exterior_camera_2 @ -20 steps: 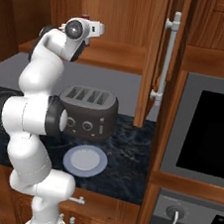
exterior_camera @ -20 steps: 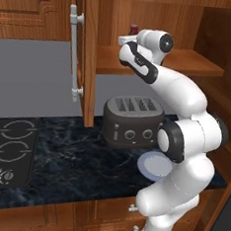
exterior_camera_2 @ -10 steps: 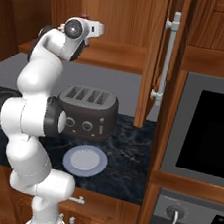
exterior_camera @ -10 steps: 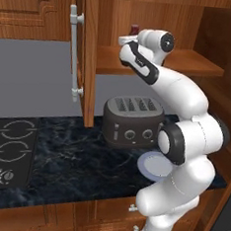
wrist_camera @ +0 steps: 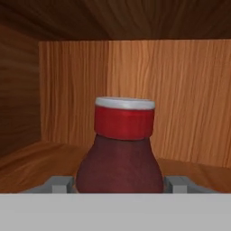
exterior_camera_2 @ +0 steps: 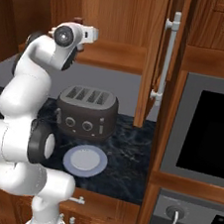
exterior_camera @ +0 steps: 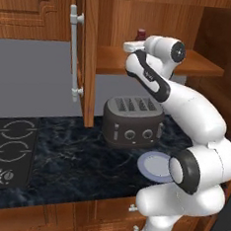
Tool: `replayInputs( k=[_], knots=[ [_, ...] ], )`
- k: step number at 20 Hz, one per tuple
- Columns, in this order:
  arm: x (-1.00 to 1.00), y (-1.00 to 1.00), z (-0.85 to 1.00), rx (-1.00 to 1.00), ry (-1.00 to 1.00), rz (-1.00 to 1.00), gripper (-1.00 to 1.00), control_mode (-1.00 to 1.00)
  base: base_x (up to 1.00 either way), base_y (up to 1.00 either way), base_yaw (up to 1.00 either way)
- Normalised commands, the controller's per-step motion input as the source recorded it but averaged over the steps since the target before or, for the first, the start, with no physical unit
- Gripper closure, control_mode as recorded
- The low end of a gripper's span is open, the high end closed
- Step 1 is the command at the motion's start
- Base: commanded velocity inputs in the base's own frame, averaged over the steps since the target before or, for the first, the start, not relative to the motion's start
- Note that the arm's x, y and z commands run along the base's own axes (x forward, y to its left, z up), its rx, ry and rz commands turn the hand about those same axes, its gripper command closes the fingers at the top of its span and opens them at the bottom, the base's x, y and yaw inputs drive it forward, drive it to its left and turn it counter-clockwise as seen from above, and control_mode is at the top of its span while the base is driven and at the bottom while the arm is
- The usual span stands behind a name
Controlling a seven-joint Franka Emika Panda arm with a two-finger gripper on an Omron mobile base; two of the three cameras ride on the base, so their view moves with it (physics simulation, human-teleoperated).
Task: Move the hot dog bun to the plate on the dining table and place the condiment next to that plate. Then navigate to the fridge and take the sausage and place it on the plate as well.
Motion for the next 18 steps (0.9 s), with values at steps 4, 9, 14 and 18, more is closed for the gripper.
replayInputs(
  k=[4,9,14,18],
  knots=[
    [-1.0,-0.11,0.2,0.09,0.04,0.0,1.0,-1.0,0.0,0.0,0.0],
    [-1.0,-0.1,0.12,0.09,0.02,0.0,1.0,-1.0,0.0,0.0,0.0],
    [-1.0,-0.06,0.12,0.07,0.02,0.0,1.0,-1.0,0.0,0.0,0.0],
    [-1.0,-0.03,0.24,0.07,0.08,0.0,1.0,-1.0,0.0,0.0,0.0]
  ],
)
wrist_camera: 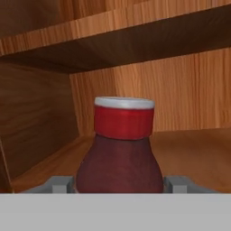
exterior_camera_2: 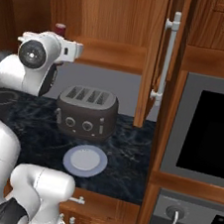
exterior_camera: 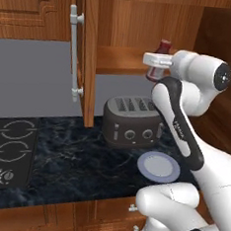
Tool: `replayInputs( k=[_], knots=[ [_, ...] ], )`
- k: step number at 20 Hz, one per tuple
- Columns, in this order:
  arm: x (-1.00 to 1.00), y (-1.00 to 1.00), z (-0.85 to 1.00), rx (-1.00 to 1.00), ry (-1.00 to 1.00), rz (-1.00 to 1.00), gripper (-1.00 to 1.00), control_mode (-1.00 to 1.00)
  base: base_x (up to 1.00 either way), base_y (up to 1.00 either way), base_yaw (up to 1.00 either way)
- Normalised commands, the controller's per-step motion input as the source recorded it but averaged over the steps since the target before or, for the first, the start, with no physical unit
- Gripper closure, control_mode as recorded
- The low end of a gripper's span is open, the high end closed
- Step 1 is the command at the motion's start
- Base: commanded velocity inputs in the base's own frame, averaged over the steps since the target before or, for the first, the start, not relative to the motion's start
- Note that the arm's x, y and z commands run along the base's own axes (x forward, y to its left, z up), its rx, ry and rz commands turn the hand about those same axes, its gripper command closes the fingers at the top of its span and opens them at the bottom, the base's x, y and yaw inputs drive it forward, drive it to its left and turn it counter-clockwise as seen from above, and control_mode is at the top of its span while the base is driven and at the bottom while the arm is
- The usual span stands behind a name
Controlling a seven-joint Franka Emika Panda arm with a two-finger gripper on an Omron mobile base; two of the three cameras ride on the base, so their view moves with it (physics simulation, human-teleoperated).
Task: Move the hot dog bun to the plate on the dining table and place the condiment next to that plate. Then navigate to the fridge and take the sausage and place it on the plate as well.
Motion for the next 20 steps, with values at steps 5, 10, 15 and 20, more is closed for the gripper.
replayInputs(
  k=[5,10,15,20],
  knots=[
    [-0.97,-0.03,0.31,0.06,0.12,0.0,1.0,-1.0,0.0,0.0,0.0],
    [-0.98,-0.1,0.16,0.04,0.08,0.0,1.0,-1.0,0.0,0.0,0.0],
    [-0.92,-0.02,-0.08,0.0,-0.05,-0.04,1.0,-1.0,0.0,0.0,0.0],
    [-0.72,-0.01,-0.02,0.0,-0.04,-0.12,1.0,-1.0,0.0,0.0,0.0]
  ],
)
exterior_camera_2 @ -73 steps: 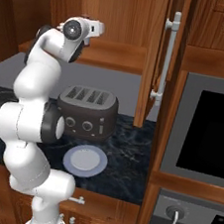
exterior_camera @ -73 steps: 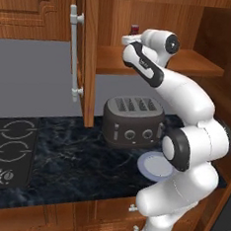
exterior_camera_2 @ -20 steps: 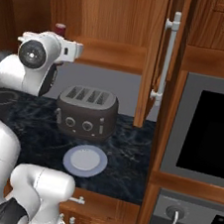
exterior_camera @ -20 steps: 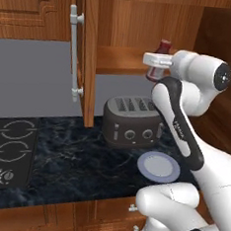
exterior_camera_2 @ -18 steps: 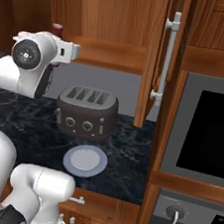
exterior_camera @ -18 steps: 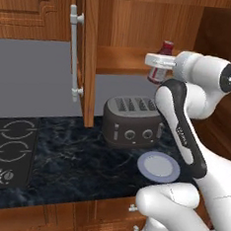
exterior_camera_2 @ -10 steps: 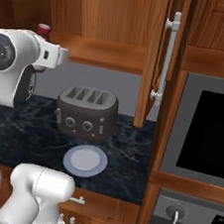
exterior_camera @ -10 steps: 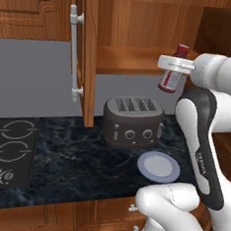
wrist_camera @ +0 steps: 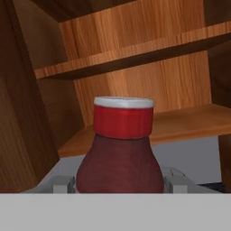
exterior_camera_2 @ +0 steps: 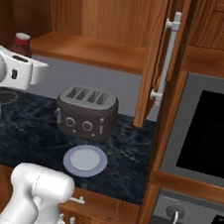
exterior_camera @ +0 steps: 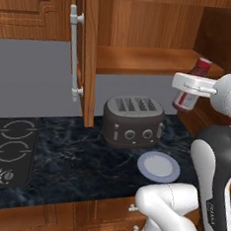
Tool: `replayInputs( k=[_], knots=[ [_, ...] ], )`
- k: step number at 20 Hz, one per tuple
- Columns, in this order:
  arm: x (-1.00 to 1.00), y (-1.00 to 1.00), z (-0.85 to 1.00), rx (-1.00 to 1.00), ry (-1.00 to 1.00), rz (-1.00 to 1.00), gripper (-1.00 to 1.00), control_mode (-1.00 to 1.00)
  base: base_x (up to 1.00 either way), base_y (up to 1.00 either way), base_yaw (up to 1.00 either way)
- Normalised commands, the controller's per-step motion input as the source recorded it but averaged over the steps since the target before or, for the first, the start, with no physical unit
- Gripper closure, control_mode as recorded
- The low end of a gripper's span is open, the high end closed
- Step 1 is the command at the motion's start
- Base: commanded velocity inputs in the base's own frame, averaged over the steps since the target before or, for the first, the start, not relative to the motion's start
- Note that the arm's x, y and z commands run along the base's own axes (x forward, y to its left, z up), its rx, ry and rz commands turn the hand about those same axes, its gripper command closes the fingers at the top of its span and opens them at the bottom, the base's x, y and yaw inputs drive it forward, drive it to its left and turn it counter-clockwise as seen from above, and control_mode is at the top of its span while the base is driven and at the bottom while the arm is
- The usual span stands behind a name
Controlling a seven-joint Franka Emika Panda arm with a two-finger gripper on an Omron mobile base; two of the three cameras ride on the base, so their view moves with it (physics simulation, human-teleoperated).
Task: Move the hot dog bun to the plate on the dining table and place the condiment next to that plate. Then navigate to the fridge and take the sausage and place it on the plate as well.
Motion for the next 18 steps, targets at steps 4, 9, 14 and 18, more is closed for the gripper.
replayInputs(
  k=[4,9,14,18],
  knots=[
    [-0.03,-0.18,0.05,0.0,0.02,-0.01,1.0,-1.0,0.0,0.0,0.0],
    [-0.03,-0.15,0.01,0.0,0.01,0.0,1.0,1.0,-0.1,-0.05,-0.03],
    [0.0,0.0,0.0,0.0,0.0,0.0,1.0,1.0,-0.46,0.07,-0.41],
    [0.0,0.0,0.0,0.0,0.0,0.0,1.0,1.0,-0.4,0.24,-0.65]
  ],
)
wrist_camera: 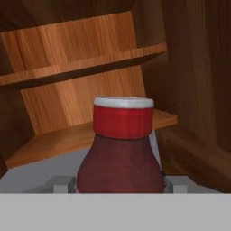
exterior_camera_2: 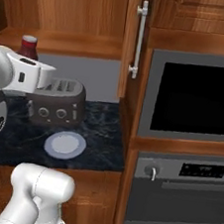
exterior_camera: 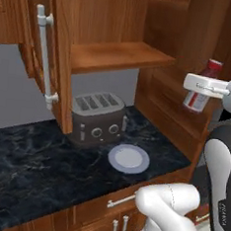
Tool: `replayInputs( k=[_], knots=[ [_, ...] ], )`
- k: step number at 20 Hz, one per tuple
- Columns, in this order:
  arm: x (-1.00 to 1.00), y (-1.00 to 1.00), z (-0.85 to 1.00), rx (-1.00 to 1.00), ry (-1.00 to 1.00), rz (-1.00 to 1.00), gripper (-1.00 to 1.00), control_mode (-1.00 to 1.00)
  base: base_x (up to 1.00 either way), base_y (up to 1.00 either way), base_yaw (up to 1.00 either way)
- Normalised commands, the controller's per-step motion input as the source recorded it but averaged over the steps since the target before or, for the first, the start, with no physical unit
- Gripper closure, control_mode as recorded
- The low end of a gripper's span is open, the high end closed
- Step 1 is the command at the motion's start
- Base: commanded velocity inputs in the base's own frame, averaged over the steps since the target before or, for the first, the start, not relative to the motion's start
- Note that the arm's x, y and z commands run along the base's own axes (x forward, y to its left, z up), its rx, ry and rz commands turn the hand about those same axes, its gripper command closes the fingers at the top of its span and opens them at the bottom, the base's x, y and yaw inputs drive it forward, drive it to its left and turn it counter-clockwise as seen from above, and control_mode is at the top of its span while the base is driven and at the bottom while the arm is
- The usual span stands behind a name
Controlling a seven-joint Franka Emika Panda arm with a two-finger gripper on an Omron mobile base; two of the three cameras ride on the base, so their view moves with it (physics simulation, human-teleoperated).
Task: Move the hot dog bun to the plate on the dining table and place the condiment next to that plate. Then navigate to the fridge and take the sausage and place it on the plate as well.
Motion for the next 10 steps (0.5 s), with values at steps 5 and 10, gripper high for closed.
replayInputs(
  k=[5,10],
  knots=[
    [0.0,0.0,0.0,0.0,0.0,0.0,1.0,1.0,-0.4,0.36,-0.71],
    [0.0,0.0,0.0,0.0,0.0,0.0,1.0,1.0,-0.44,0.45,-0.61]
  ],
)
